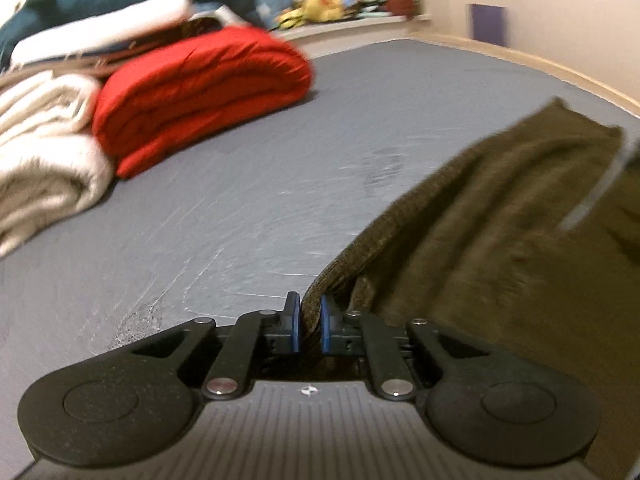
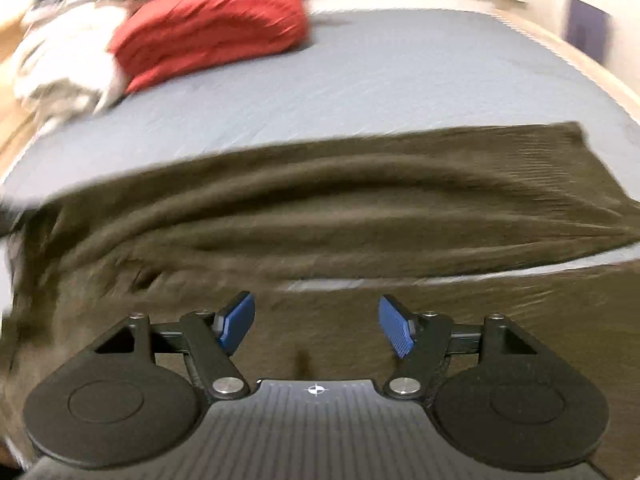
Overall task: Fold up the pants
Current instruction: 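Grasp the stacked leg hems with the left gripper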
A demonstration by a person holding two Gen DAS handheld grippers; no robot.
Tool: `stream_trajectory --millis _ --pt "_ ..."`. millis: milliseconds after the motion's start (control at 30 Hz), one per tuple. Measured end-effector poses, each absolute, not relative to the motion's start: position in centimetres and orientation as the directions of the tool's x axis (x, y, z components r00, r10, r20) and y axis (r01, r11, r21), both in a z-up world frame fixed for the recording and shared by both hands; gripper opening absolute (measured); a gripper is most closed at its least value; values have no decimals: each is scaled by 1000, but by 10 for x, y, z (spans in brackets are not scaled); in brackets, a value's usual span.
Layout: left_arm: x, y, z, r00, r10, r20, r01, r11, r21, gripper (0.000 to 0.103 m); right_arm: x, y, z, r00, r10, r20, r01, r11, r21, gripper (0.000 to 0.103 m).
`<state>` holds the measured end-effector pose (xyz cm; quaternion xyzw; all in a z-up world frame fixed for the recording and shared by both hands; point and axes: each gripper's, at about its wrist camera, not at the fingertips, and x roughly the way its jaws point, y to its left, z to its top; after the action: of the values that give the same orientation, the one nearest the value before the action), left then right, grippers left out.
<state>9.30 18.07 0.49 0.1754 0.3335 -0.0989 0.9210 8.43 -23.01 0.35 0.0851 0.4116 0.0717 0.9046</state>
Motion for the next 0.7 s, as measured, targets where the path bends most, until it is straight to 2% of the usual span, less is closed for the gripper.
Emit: stream_trajectory --millis 133,233,300,400,467,567,700 --pt "23 160 28 724 -207 -658 486 830 274 6 89 -293 12 721 136 -679 132 936 327 71" --pt "-20 152 17 610 -342 -715 676 695 244 3 88 -335 9 740 132 -660 243 862 445 71" --pt "-25 154 -9 519 -334 -786 722 664 194 0 85 -358 4 752 120 -648 299 814 498 71" --pt "-32 147 -45 460 -219 -861 754 608 248 0 85 -384 -7 758 74 -648 369 771 519 71" --pt "-31 146 -47 464 -218 -859 747 618 247 1 87 -392 -17 749 49 -661 405 755 516 71" --pt "-21 151 -30 554 -267 -789 681 691 244 14 90 -400 -35 740 57 -670 421 737 528 71" --pt "-8 133 -21 586 -340 -736 678 703 214 15 101 -393 -53 733 88 -674 423 717 554 67"
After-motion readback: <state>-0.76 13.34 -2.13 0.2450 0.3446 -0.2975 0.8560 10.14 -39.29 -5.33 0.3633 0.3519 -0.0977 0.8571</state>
